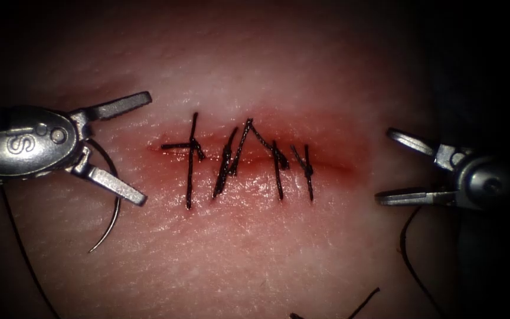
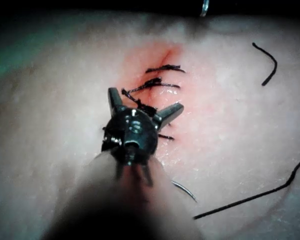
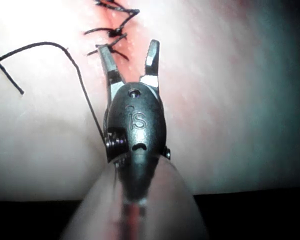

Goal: Wound Closure
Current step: Set down the cut suture end from the left tool

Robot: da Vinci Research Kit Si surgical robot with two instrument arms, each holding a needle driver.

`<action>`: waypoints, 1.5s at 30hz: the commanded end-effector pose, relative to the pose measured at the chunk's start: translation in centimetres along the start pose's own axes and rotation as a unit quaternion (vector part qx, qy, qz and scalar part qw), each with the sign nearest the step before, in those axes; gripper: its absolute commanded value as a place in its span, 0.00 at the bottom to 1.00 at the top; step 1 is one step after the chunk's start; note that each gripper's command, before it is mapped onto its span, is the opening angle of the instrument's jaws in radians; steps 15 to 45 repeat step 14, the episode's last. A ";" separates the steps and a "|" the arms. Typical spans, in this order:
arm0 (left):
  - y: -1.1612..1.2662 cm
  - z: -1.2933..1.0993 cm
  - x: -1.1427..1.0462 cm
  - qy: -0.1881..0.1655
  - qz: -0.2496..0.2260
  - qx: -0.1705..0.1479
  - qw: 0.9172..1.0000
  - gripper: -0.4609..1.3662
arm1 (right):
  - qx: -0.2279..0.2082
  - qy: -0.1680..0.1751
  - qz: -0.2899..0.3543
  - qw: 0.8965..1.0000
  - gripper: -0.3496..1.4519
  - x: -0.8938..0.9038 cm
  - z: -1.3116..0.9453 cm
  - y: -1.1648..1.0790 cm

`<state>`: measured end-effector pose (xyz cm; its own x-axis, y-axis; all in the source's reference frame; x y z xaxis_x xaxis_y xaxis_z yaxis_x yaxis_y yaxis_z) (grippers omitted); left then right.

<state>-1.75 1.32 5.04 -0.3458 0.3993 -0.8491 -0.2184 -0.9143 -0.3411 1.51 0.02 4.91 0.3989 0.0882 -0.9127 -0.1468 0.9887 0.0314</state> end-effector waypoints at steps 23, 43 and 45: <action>0.01 0.00 0.00 -0.001 0.000 0.001 1.000 0.61 | 0.005 -0.001 0.000 1.000 0.99 0.01 0.01 -0.01; 0.01 0.00 0.00 -0.001 0.000 0.001 1.000 0.61 | 0.005 -0.001 0.000 1.000 0.99 0.01 0.01 -0.01; 0.01 0.00 0.00 -0.001 0.000 0.001 1.000 0.61 | 0.005 -0.001 0.000 1.000 0.99 0.01 0.01 -0.01</action>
